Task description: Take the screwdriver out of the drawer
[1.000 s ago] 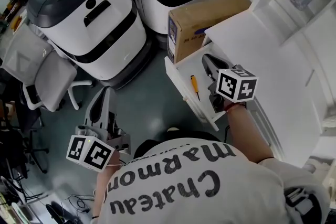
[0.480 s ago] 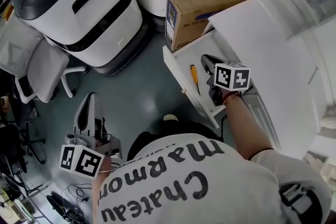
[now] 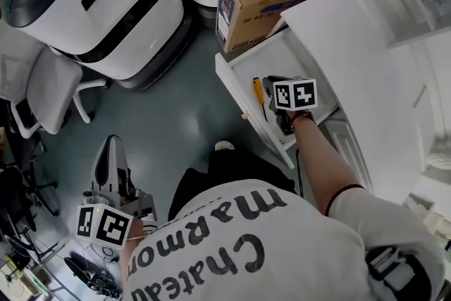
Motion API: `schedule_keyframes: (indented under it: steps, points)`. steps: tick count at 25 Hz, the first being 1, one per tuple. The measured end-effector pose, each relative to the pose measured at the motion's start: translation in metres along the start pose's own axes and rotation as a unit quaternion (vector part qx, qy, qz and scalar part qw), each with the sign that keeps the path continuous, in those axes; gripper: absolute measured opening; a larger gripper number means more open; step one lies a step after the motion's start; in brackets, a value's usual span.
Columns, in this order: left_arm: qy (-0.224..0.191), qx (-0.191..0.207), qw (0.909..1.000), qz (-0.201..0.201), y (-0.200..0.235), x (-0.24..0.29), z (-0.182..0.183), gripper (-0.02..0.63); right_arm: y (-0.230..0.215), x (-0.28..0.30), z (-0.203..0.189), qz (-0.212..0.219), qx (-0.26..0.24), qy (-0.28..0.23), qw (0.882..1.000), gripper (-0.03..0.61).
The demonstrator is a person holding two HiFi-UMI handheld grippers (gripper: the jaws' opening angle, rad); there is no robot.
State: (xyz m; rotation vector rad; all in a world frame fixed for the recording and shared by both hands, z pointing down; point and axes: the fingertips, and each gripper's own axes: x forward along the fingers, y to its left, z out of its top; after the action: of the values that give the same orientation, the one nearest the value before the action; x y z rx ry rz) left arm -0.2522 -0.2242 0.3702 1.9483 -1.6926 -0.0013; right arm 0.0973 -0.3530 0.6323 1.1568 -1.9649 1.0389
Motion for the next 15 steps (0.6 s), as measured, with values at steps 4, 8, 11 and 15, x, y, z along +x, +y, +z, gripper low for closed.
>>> schedule_keyframes:
  steps: [4, 8, 11, 15]
  points:
    - [0.014, -0.006, 0.9999, 0.006, 0.006, 0.001, -0.009, 0.023, -0.007, 0.014, -0.021, -0.004, -0.001, 0.038, 0.999, 0.146]
    - [0.018, -0.007, 0.9997, 0.013, 0.008, 0.001, -0.016, 0.023, -0.009, 0.026, -0.035, -0.003, -0.007, 0.061, 0.998, 0.146]
    - [0.023, -0.007, 0.9995, 0.022, 0.008, -0.003, -0.021, 0.023, -0.012, 0.034, -0.044, -0.003, -0.011, 0.076, 0.997, 0.146]
    - [0.024, -0.012, 0.9991, 0.034, 0.014, -0.007, -0.025, 0.023, -0.015, 0.047, -0.052, -0.007, -0.015, 0.093, 0.996, 0.146]
